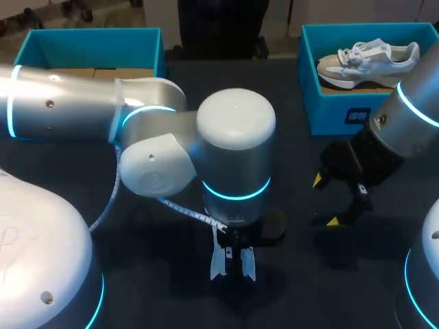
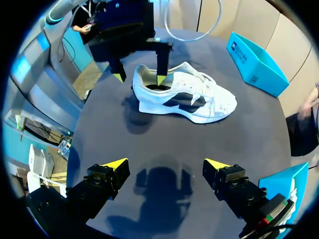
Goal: Take the shoe out of the shoebox, open the shoe tongue, remove and reinsert the insole, then place the shoe into the shoebox
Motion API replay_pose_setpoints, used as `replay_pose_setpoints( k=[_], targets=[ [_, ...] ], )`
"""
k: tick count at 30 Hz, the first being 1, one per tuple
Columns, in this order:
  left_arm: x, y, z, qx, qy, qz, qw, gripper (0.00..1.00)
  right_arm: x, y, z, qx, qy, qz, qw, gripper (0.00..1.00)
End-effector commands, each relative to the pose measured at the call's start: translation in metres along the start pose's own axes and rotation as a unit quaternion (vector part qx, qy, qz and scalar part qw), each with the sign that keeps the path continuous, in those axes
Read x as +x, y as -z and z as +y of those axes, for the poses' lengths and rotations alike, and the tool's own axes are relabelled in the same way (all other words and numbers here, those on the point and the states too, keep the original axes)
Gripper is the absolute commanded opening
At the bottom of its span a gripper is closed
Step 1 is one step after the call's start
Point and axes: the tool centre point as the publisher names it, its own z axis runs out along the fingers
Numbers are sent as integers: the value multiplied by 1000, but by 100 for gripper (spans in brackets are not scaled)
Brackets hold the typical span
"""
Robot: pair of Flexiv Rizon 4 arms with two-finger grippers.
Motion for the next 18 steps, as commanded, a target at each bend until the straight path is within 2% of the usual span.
replay_pose_setpoints(
  k=[1,9,11,12,13,16,17,18],
  targets=[
    [1,-20,-11,-13,4,-7,1000,100,1,-1,0,1,0,-1,1000,100],
    [1,-33,-12,-13,11,-8,1000,100,1,-1,0,1,0,-1,1000,100],
    [2,-35,-12,-10,10,-5,1000,95,1,-1,0,1,0,-1,1000,100],
    [3,-35,-11,-10,11,-5,1000,87,1,-1,0,1,0,-1,1000,100],
    [3,-36,-11,-10,12,-4,1000,67,1,-1,0,1,0,-1,1000,100],
    [5,-37,-10,-10,13,-3,1000,30,1,-1,0,1,0,-1,1000,100],
    [5,-38,-9,-11,15,-3,1000,2,1,-1,0,1,0,-1,1000,100],
    [5,-38,-9,-11,16,-3,1000,0,1,-1,0,1,0,-1,1000,100]
  ],
)
